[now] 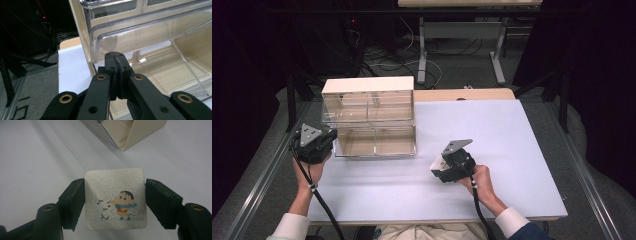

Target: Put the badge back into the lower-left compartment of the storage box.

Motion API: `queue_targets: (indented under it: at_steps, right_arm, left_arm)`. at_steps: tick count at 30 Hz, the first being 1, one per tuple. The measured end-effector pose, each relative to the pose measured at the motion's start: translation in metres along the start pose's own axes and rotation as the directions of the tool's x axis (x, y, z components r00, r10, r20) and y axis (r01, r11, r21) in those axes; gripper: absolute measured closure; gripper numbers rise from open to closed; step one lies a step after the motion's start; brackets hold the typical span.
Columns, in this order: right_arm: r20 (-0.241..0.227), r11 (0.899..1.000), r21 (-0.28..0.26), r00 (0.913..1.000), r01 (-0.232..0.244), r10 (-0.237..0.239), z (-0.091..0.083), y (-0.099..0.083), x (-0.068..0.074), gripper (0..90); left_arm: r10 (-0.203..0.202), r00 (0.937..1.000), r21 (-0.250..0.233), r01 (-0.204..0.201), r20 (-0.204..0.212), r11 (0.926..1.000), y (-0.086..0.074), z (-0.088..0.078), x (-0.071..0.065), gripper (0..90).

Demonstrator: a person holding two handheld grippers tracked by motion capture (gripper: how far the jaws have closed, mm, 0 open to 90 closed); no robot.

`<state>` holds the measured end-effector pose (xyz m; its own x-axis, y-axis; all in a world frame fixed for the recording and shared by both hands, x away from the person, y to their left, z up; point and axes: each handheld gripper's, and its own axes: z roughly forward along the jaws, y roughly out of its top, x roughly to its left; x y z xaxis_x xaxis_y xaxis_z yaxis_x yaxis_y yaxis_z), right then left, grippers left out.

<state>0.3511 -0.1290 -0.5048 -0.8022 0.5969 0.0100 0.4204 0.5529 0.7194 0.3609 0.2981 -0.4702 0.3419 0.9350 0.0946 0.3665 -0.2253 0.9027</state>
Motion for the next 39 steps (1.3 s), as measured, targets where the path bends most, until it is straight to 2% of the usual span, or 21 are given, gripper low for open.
queue_targets:
  at_steps: [2, 3, 10, 14, 21, 24, 29, 30, 34, 37, 38, 39]
  right_arm:
    - [0.001, 1.000, -0.016, 0.9999, 0.014, -0.014, 0.001, 0.002, 0.000, 33.2]
    - [0.001, 1.000, -0.004, 0.9999, 0.010, -0.010, -0.001, 0.003, 0.000, 33.2]
    - [-0.012, 0.999, -0.033, 0.9999, 0.000, 0.000, 0.000, 0.009, 0.004, 33.2]
    - [-0.025, 1.000, -0.027, 0.9997, 0.007, -0.008, 0.001, 0.013, 0.005, 33.2]
    - [-0.012, 0.999, -0.041, 0.9997, 0.021, -0.021, 0.005, 0.023, 0.008, 33.2]
    - [-0.027, 0.999, -0.043, 0.9993, 0.026, -0.027, 0.008, 0.027, 0.010, 33.2]
    - [-0.031, 0.998, -0.044, 0.9982, 0.051, -0.052, 0.014, 0.036, 0.015, 33.2]
    - [-0.018, 0.998, -0.050, 0.9987, 0.048, -0.049, 0.014, 0.037, 0.017, 33.2]
    - [-0.021, 0.996, -0.063, 0.9972, 0.070, -0.072, 0.013, 0.045, 0.018, 33.2]
    - [-0.018, 0.994, -0.081, 0.9968, 0.076, -0.078, 0.014, 0.049, 0.019, 33.2]
    - [-0.019, 0.994, -0.082, 0.9975, 0.067, -0.068, 0.014, 0.050, 0.020, 33.2]
    - [-0.013, 0.993, -0.080, 0.9964, 0.082, -0.083, 0.014, 0.051, 0.020, 33.2]
  left_arm:
    - [0.006, 1.0000, 0.003, -0.006, 0.001, 1.0000, 0.000, 0.000, 0.000, 90.0]
    - [0.007, 1.0000, 0.003, -0.007, 0.000, 1.0000, 0.000, 0.000, 0.000, 90.0]
    - [0.004, 1.0000, 0.005, -0.004, -0.001, 1.0000, 0.000, 0.000, -0.001, 90.0]
    - [0.010, 0.9999, 0.007, -0.010, -0.002, 0.9999, 0.000, 0.001, -0.001, 90.0]
    - [0.007, 1.0000, 0.004, -0.007, -0.002, 1.0000, 0.000, 0.001, -0.002, 90.0]
    - [0.005, 1.0000, 0.004, -0.005, -0.001, 1.0000, 0.000, 0.001, -0.002, 90.0]
    - [0.003, 1.0000, 0.002, -0.003, 0.000, 1.0000, 0.000, 0.002, -0.002, 90.0]
    - [0.004, 1.0000, 0.004, -0.004, 0.001, 1.0000, 0.000, 0.001, -0.002, 90.0]
    - [-0.004, 1.0000, -0.002, 0.004, 0.001, 1.0000, -0.001, 0.002, -0.002, 90.0]
    - [0.004, 1.0000, -0.001, -0.004, -0.004, 1.0000, -0.001, 0.002, -0.002, 90.0]
    - [-0.005, 1.0000, -0.003, 0.005, -0.001, 1.0000, -0.001, 0.002, -0.002, 90.0]
    - [-0.005, 1.0000, -0.003, 0.005, -0.003, 1.0000, -0.001, 0.002, -0.003, 90.0]
